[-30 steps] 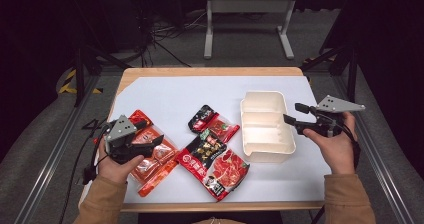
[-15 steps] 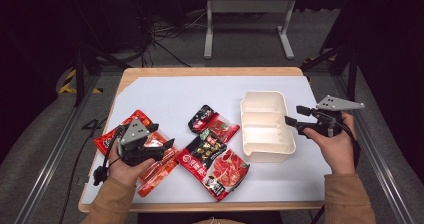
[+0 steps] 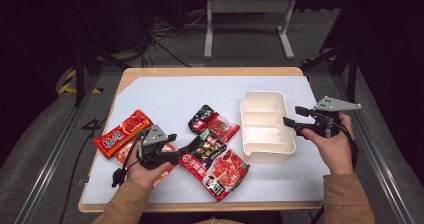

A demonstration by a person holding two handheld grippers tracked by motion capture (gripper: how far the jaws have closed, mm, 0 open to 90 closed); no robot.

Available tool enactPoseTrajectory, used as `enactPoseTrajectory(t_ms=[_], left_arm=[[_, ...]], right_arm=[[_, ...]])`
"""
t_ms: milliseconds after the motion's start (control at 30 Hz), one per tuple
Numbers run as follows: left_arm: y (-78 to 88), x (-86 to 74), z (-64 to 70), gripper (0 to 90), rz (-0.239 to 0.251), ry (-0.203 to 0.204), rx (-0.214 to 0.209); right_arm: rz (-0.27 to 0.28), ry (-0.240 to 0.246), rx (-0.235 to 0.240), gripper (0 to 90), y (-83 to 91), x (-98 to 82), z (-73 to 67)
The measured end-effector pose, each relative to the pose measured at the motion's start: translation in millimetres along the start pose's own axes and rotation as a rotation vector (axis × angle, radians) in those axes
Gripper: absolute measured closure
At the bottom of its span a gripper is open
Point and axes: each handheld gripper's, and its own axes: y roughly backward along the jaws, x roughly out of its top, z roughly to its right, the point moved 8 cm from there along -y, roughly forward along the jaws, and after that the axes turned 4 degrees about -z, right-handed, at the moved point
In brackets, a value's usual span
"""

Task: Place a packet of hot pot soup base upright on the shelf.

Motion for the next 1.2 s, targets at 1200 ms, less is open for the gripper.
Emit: enactPoseTrajectory(t_ms=[1200], left_arm=[[-44.7,-30.9,0.6,70.1,-0.165,0.057,-0.077]], right_arm=[[-0.049,0.014,0.01,36.8,-14.4,-5.6,-7.9]])
